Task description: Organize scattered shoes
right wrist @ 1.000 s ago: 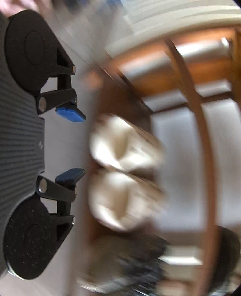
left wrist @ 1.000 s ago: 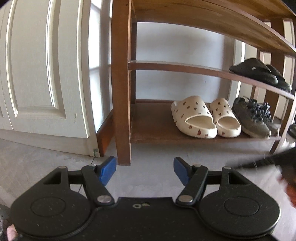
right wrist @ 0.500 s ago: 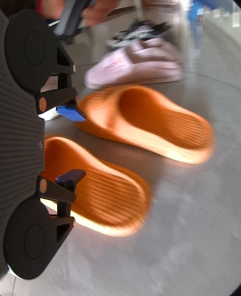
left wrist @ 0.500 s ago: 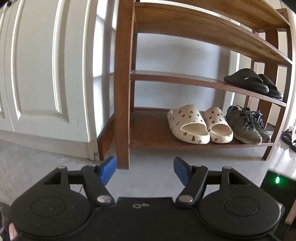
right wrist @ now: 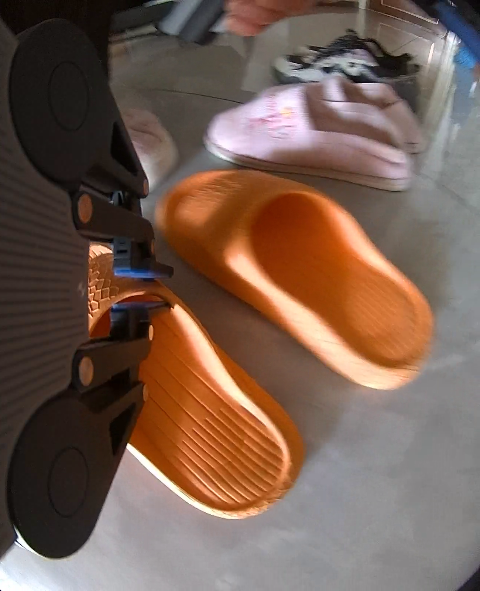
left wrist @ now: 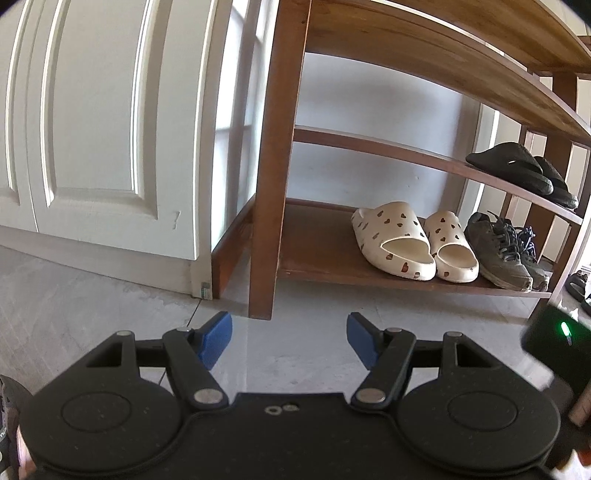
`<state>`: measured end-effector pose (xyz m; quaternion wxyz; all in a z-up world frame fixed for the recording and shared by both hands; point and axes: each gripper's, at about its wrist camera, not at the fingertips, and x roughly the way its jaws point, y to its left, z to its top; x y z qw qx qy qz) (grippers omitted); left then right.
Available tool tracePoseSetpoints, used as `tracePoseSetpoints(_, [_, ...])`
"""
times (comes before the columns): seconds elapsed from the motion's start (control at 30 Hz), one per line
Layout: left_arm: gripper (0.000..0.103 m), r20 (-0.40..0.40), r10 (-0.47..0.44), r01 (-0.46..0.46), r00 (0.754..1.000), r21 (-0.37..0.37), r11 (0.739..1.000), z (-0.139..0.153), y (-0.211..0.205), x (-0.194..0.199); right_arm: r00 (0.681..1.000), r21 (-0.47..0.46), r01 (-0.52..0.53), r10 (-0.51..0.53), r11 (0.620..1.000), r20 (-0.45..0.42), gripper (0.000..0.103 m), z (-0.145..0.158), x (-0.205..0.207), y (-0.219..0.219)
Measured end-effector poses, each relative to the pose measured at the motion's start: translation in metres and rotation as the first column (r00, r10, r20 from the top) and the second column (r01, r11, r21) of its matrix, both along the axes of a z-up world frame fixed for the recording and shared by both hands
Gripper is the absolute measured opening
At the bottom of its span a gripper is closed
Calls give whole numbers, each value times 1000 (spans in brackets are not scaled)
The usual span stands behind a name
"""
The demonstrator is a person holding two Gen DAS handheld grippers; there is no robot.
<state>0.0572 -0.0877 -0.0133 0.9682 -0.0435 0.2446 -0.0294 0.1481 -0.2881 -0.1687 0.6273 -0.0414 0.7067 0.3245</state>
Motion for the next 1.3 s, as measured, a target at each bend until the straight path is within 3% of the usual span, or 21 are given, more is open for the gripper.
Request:
tracePoseSetpoints(0.13, [69, 6, 8, -8, 1000, -1, 1000, 1, 3, -1, 998, 54, 50, -48, 997, -26, 22, 7, 18, 3])
tracePoseSetpoints(0.17, [68, 6, 10, -10, 1000, -4, 1000, 1, 4, -1, 997, 53, 59, -57, 997, -50, 28, 5, 21, 4])
tracePoseSetpoints(0.2, [68, 5, 12, -12, 1000, -6, 1000, 1, 4, -1, 994, 51, 80, -76, 995, -81, 37, 3, 24, 4])
tracePoseSetpoints(0.23, [68, 6, 13, -13, 1000, -8, 1000, 1, 4, -1, 983, 42, 139, -132, 989, -127, 60, -3, 26, 1])
tracePoseSetpoints(0.27, [69, 6, 14, -14, 1000, -10, 1000, 1, 5, -1, 976, 39, 173, -167, 984, -141, 65, -6, 26, -1])
tracePoseSetpoints(0.47, [69, 3, 5, -5, 1000, -14, 1000, 0, 4, 0, 948, 31, 272, -262, 962, -183, 63, -5, 31, 3])
tracePoseSetpoints(0.57, [69, 5, 7, -6, 1000, -19, 1000, 0, 5, 1, 970, -43, 198, -202, 979, -137, 60, -9, 25, 24])
tracePoseSetpoints(0.7, [69, 11, 10, -10, 1000, -35, 999, 2, 5, 1, 979, -111, 145, -159, 983, -129, 43, -22, 12, 34])
tracePoseSetpoints(0.73, [69, 13, 9, -9, 1000, -37, 999, 2, 4, 2, 986, -108, 115, -127, 987, -107, 27, -18, 11, 35])
tracePoseSetpoints(0.83, [69, 16, 6, -5, 1000, -40, 999, 3, 2, 2, 999, -81, 38, -40, 996, -31, 25, -7, 1, 27])
tracePoseSetpoints(0.93, [69, 20, 2, -1, 1000, -42, 999, 4, -1, 2, 999, -36, 19, -20, 999, -28, 24, -5, -6, 11])
tracePoseSetpoints(1.1, [69, 64, 7, -4, 998, -44, 999, 15, -9, 4, 989, 53, 150, -151, 987, 4, 22, 18, 7, -44])
tracePoseSetpoints(1.17, [69, 80, 8, -4, 997, -50, 999, 20, -12, 5, 978, 81, 194, -199, 978, 63, 22, 35, 14, -61])
tracePoseSetpoints(1.3, [69, 126, -11, 15, 992, -32, 999, 29, -24, 4, 921, 187, 282, -320, 941, 222, 22, 87, 29, -104])
